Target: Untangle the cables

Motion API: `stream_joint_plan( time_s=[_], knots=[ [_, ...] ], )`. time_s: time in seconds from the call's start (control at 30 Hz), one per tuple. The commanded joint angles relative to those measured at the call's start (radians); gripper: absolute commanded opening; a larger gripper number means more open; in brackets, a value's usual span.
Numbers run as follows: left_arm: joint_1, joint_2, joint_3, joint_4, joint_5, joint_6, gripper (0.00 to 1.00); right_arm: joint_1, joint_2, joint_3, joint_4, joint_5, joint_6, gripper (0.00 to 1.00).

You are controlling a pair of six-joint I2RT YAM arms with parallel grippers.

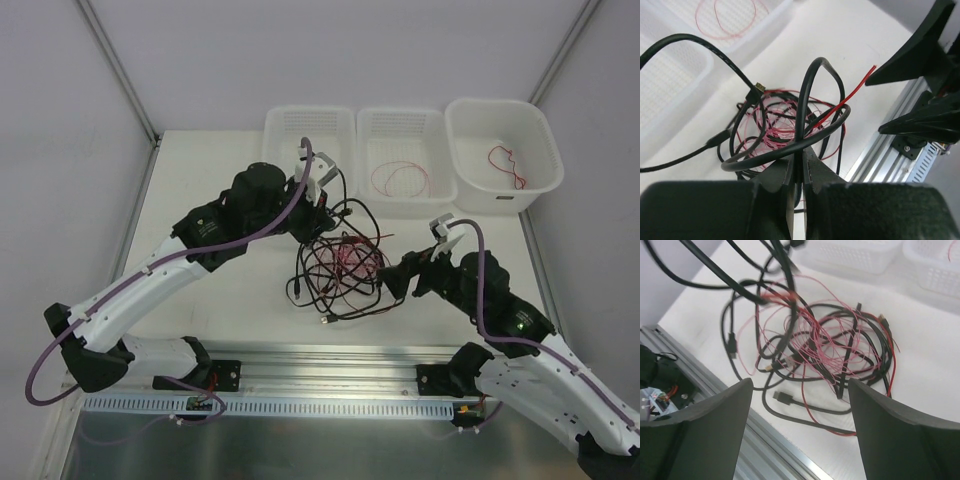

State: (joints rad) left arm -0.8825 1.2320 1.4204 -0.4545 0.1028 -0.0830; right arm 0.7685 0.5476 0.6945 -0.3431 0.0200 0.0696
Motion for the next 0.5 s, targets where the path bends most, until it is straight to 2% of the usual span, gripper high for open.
stream_joint_plan(
  time_s=[0.0,0.2,0.33,0.47],
  knots=[
    [0.001,0.02,0.012,-0.029,-0.011,-0.078,0.0,0.005,0.02,0.057,0.067,-0.078,-0.002,0.81],
    [-0.001,0.014,-0.023,-0.027,-0.026,-0.176,0.0,0.003,0.038,0.031,0.124,-0.08,0.018,0.79],
    [-0.001,0.004,-0.032,-0.027,-0.055,-0.245,0.0,0.005,0.046,-0.026,0.191,-0.087,0.071,0.74],
    [0.001,-0.034,-0.012,-0.023,-0.057,-0.317,0.0,0.017,0.046,-0.119,0.298,-0.077,0.082,0.73]
  ],
)
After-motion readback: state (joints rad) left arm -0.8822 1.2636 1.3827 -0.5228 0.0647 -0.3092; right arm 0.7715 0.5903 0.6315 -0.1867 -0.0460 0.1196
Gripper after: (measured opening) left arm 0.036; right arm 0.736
